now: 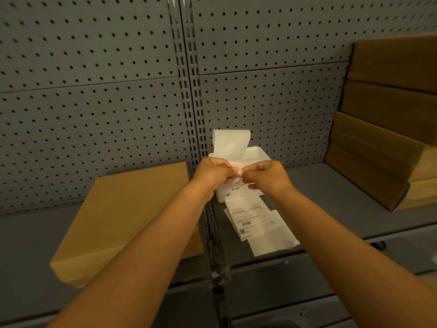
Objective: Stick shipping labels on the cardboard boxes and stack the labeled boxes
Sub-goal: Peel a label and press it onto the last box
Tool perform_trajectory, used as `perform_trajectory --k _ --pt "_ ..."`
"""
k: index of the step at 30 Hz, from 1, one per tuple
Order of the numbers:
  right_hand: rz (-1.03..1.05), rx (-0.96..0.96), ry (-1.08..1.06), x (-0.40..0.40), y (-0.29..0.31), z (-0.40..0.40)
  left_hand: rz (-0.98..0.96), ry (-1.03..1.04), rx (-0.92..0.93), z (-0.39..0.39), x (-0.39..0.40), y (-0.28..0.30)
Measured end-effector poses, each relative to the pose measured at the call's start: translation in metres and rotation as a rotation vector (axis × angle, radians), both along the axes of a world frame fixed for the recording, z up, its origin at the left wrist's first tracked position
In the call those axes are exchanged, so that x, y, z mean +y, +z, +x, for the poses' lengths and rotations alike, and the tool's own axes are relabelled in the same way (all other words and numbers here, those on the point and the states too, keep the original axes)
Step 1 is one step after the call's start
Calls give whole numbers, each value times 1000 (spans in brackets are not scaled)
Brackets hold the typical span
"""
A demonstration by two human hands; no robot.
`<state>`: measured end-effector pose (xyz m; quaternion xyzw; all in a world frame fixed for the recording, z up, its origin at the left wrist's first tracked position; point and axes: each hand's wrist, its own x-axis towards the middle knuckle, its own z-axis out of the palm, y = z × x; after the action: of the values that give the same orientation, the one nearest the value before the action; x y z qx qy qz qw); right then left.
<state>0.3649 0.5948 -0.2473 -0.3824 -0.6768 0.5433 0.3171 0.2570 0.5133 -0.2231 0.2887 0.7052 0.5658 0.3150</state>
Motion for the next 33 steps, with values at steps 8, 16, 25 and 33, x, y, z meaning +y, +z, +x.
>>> perform_trajectory --k 8,16,25,33 --pt "-72 37 8 -2 1 0 17 -2 -15 0 -1 2" --pt "-66 16 42 0 4 6 14 -23 4 2 -2 4" --pt "0 -53 87 -1 10 14 16 13 15 3 -1 9" --pt "-58 -38 128 2 14 21 31 117 3 -5 -2 8"
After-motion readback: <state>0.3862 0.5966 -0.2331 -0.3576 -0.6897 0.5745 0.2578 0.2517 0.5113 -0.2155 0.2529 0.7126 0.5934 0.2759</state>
